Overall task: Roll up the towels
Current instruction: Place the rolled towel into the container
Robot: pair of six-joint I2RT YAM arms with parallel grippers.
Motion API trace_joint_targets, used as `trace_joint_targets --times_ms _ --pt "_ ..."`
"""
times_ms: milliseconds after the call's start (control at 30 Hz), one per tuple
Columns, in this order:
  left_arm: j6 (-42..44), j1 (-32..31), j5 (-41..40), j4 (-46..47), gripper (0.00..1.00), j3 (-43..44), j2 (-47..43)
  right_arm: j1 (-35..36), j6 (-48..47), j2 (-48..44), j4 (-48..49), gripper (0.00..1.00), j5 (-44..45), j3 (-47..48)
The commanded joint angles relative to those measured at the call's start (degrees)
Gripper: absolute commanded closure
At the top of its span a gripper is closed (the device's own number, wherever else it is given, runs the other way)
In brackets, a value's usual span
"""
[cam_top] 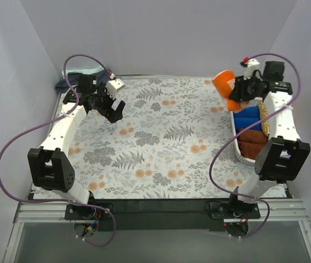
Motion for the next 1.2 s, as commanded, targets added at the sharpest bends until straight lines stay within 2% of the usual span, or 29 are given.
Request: trace_joint_targets --times_ms 0,167,433,533,700,1167 --pt "-5.62 -0.18 -4.66 1.29 0.02 1.26 -1.47 -7.10 4.31 2.50 -6.92 0.99 -0.99 8.34" --pt "-8.79 -0.10 -3.77 1.73 0.02 -1.73 -1.91 -11.76 7.92 6.19 -11.41 0.99 3.57 11.53" --pt "-8.79 -0.18 -6.32 2.17 0.02 -4.37 -1.47 -12.03 13.63 9.45 -13.00 0.99 9.73 10.22" --pt "-8.62 -0.18 -7.02 2.78 0.02 -5.25 -1.82 -11.86 13.55 9.80 -12.74 0.99 8.60 7.85" --pt "-8.53 -0.18 -7.90 3.05 0.02 -5.78 -1.64 -11.68 13.90 8.58 -9.06 0.99 11.13 2.41" --pt "-8.18 -0.18 -8.69 3.22 0.02 -6.04 -1.47 -8.96 11.27 2.15 0.01 0.99 26.60 -4.55"
